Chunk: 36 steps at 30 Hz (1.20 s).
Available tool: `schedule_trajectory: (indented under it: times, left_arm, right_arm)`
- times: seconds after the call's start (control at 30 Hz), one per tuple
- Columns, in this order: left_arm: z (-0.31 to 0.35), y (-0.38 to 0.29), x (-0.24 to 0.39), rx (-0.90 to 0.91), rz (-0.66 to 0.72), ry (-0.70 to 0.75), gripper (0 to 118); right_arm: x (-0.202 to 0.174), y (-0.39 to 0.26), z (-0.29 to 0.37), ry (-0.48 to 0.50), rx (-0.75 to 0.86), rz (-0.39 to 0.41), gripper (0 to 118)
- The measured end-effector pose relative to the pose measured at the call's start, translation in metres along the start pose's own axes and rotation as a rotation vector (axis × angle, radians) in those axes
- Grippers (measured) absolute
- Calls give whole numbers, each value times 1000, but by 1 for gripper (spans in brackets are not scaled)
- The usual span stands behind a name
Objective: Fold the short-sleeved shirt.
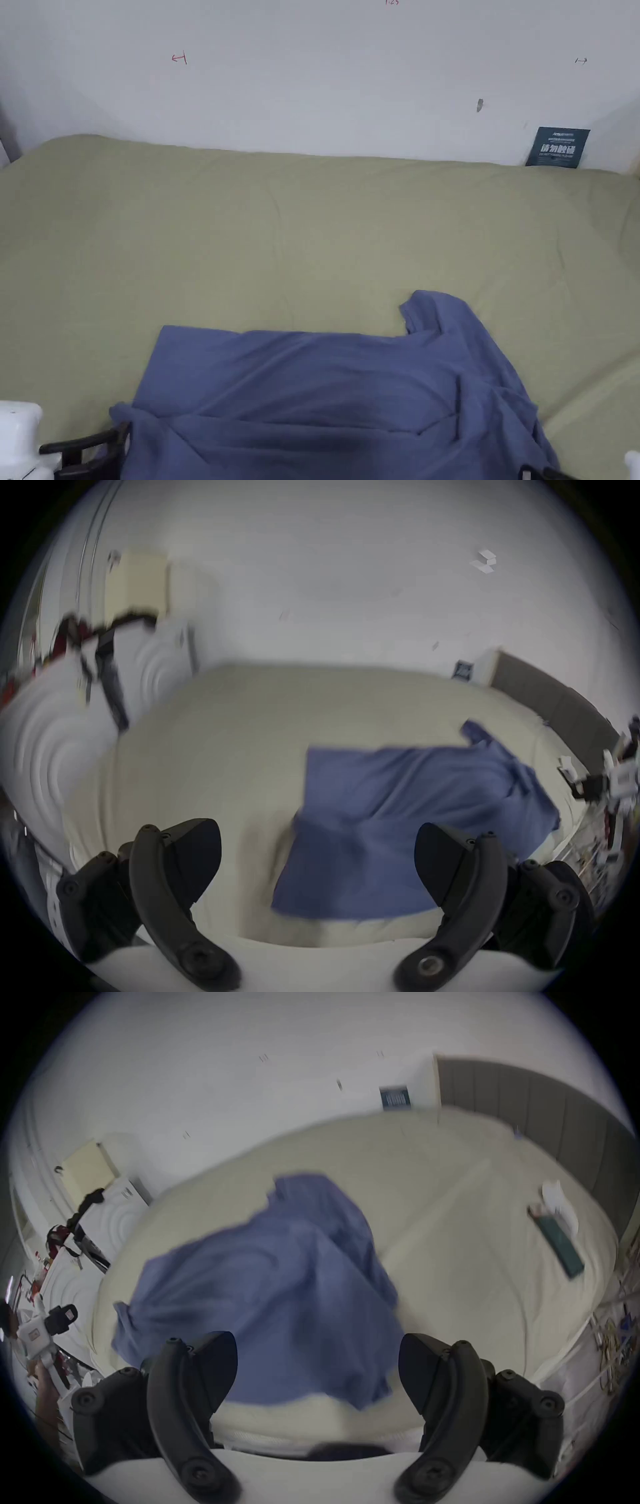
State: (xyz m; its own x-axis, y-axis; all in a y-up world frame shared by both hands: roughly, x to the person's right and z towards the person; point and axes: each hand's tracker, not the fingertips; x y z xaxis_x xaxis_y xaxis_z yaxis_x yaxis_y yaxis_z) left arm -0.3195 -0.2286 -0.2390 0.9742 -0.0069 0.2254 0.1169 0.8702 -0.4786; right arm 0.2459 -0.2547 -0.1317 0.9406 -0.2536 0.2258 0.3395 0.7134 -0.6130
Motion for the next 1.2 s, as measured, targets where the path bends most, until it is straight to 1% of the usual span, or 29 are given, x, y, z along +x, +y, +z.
schedule_trajectory:
  times: [0.03, 0.1, 0.13, 0.2, 0.23, 0.27, 0.3, 0.37, 0.4, 0.43, 0.5, 0.63, 0.7, 0.83, 0.87, 0.9, 0.93, 0.97, 1.0, 1.03, 1.07, 1.13, 1.17, 1.2]
  left_arm:
    - [7, 11, 12, 32, -40, -16, 114]
    - [18, 28, 34, 126, -120, 32, 114]
    - [22, 36, 45, 180, -149, 48, 114]
    - [25, 47, 63, 251, -158, 48, 113]
    - [25, 52, 69, 287, -155, 66, 111]
    - [24, 56, 74, 304, -154, 68, 103]
    - [22, 60, 77, 292, -148, 59, 78]
    - [15, 68, 82, 244, -115, 10, 2]
    - [9, 69, 81, 207, -110, -13, 0]
    - [4, 68, 82, 191, -111, 7, 0]
    - [-4, 66, 80, 160, -105, -26, 0]
    - [-40, 67, 60, 35, -94, 3, 0]
    - [-68, 65, 45, -28, -65, 14, 0]
    - [-152, 64, 15, -194, -20, 52, 0]
    - [-176, 67, 9, -246, -12, 55, 11]
    - [-195, 69, 5, -266, -12, 61, 43]
    - [-220, 70, 2, -308, -29, 71, 82]
    - [-244, 68, 1, -343, -40, 93, 106]
    - [-261, 67, 1, -337, -54, 107, 108]
    - [-280, 66, 0, -343, -51, 104, 107]
    - [-298, 65, -1, -386, -42, 122, 107]
    - [-322, 59, -2, -438, -13, 106, 106]
    - [-332, 55, -1, -458, -28, 114, 98]
    - [-338, 51, 1, -483, -49, 130, 79]
  right_arm:
    - [-11, 6, 7, 28, 82, 22, 100]
    - [-35, 18, 18, 55, 236, 89, 100]
    - [-51, 22, 24, 59, 332, 131, 100]
    - [-76, 28, 34, 44, 488, 180, 100]
    - [-90, 32, 36, 41, 526, 206, 98]
    - [-101, 35, 39, 34, 561, 227, 91]
    - [-109, 37, 41, 34, 576, 247, 71]
    - [-123, 44, 40, 67, 561, 282, 26]
    - [-127, 46, 38, 82, 542, 296, 11]
    - [-132, 48, 35, 86, 521, 316, 11]
    - [-135, 49, 32, 107, 520, 333, 10]
    - [-136, 54, 21, 123, 493, 338, 10]
    - [-133, 56, 12, 129, 469, 318, 10]
    - [-122, 57, -13, 111, 413, 298, 10]
    - [-119, 57, -19, 103, 397, 296, 10]
    - [-116, 57, -24, 96, 384, 298, 10]
    - [-113, 57, -31, 83, 364, 299, 10]
    - [-109, 58, -38, 66, 345, 292, 10]
    - [-104, 59, -44, 59, 331, 286, 10]
    - [-99, 59, -51, 46, 310, 275, 10]
    - [-93, 61, -58, 28, 292, 264, 10]
    - [-81, 65, -72, -10, 261, 250, 11]
    - [-74, 68, -79, -24, 241, 244, 11]
    - [-67, 72, -87, -36, 220, 237, 11]
